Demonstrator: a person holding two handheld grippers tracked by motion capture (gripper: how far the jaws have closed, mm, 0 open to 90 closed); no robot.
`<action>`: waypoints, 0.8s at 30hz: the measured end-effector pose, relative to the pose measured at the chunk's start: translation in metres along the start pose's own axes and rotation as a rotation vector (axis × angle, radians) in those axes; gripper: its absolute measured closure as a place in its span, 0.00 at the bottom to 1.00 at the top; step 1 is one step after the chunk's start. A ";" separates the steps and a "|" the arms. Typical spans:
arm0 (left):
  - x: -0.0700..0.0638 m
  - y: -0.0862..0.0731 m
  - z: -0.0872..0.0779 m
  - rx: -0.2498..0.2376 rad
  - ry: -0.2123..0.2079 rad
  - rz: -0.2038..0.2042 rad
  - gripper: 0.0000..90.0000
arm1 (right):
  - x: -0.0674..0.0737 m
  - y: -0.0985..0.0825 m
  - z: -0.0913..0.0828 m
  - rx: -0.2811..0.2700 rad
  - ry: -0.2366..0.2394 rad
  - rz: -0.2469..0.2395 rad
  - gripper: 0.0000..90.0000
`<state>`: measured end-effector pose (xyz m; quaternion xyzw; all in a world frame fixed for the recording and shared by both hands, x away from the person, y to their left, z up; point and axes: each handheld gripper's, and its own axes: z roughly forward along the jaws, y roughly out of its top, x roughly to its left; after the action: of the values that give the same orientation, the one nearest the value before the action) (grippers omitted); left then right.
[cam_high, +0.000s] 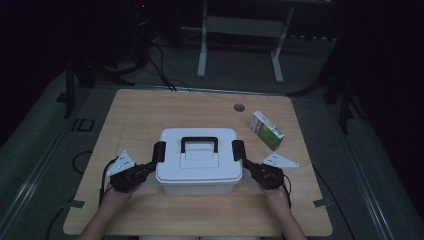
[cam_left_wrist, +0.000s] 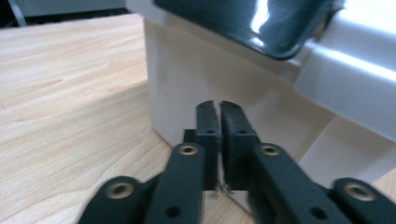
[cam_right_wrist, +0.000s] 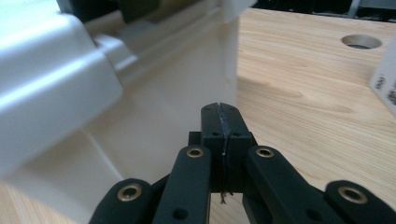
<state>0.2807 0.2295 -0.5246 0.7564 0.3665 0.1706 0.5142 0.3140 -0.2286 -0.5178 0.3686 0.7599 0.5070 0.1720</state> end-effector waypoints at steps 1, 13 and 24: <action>0.002 -0.001 -0.001 0.008 -0.005 -0.003 0.91 | -0.002 -0.001 -0.003 -0.001 -0.002 0.001 0.95; 0.021 0.004 -0.015 0.174 -0.003 0.029 0.62 | -0.021 -0.011 -0.032 -0.014 0.021 0.014 0.47; 0.030 0.013 -0.015 0.428 -0.072 0.081 0.28 | -0.028 -0.022 -0.032 0.055 0.078 -0.002 0.17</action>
<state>0.2965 0.2589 -0.5097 0.8680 0.3453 0.0823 0.3471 0.3036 -0.2747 -0.5270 0.3524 0.7801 0.4997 0.1327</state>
